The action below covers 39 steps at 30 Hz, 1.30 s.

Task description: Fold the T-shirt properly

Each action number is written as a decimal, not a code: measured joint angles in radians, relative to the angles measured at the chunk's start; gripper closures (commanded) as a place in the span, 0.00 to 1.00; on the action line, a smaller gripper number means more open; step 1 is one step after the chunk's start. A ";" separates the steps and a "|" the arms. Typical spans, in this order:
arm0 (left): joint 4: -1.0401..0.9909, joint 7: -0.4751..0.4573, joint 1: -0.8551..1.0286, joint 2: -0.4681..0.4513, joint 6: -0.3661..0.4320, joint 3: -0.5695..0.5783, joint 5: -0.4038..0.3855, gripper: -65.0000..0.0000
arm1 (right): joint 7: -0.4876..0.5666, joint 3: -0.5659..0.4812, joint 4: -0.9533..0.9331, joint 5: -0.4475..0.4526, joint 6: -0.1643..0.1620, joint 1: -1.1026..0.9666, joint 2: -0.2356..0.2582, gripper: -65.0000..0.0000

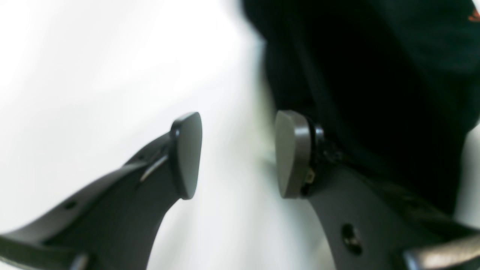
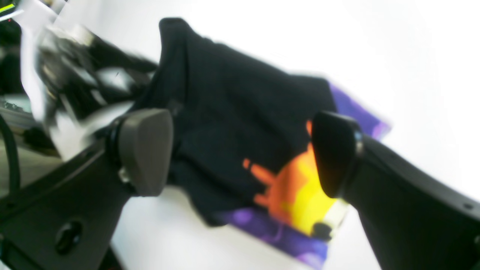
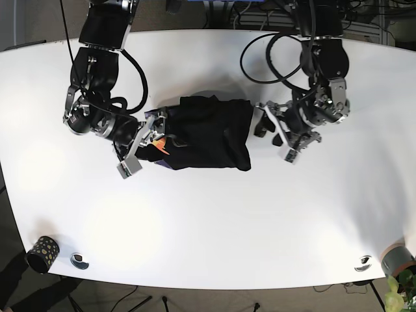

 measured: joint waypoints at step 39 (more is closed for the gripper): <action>0.008 -0.029 -0.145 0.003 -0.001 0.418 0.141 0.56 | 0.201 -0.106 -0.172 0.019 -0.003 0.031 0.179 0.69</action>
